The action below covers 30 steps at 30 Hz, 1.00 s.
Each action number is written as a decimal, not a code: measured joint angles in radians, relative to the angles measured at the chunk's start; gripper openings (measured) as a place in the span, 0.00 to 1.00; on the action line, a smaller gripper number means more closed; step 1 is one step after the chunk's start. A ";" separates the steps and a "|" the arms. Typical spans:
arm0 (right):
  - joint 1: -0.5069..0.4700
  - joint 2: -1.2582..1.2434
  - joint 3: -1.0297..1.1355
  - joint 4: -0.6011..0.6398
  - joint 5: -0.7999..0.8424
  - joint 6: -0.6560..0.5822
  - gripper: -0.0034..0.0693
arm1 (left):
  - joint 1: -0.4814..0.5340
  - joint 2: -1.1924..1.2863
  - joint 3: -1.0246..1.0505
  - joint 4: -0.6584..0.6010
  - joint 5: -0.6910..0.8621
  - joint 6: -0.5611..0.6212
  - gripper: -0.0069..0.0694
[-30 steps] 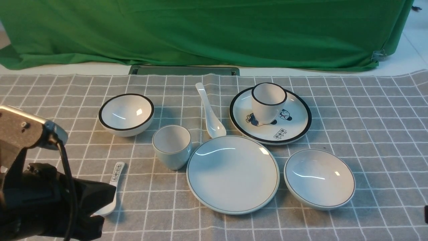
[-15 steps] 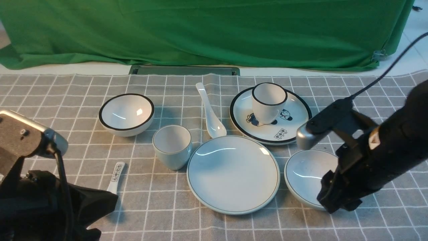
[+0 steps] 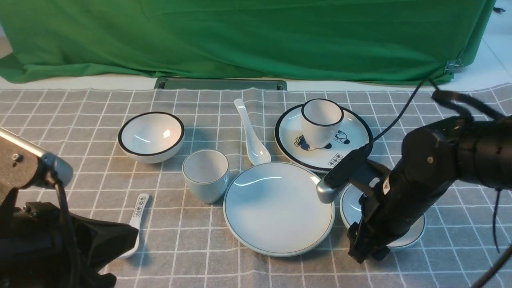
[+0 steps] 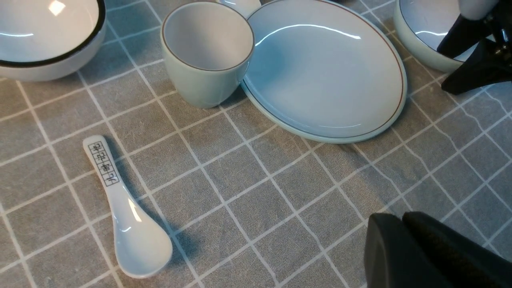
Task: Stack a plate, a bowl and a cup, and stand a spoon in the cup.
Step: Use the right arm to grab a blue rice bowl, then use the right arm to put the blue rice bowl into the blue large plate in the middle
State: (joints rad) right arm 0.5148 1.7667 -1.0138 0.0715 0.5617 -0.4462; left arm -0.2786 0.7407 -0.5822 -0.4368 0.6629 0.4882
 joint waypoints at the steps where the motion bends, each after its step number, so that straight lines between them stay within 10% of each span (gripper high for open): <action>1: 0.000 0.003 0.000 0.000 -0.001 0.000 0.67 | 0.000 0.000 0.000 0.000 0.000 0.000 0.11; 15: 0.046 -0.074 -0.042 -0.056 0.064 -0.006 0.18 | 0.000 -0.001 0.000 -0.001 0.005 0.000 0.11; 21: 0.249 -0.123 -0.217 -0.048 0.126 0.033 0.17 | 0.000 -0.002 0.000 -0.002 0.006 0.000 0.11; 30: 0.300 0.139 -0.386 -0.112 0.122 0.044 0.17 | 0.000 -0.003 0.000 -0.002 0.006 0.005 0.11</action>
State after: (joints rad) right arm 0.8151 1.9059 -1.3995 -0.0402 0.6841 -0.4018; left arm -0.2786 0.7376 -0.5822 -0.4387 0.6687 0.4933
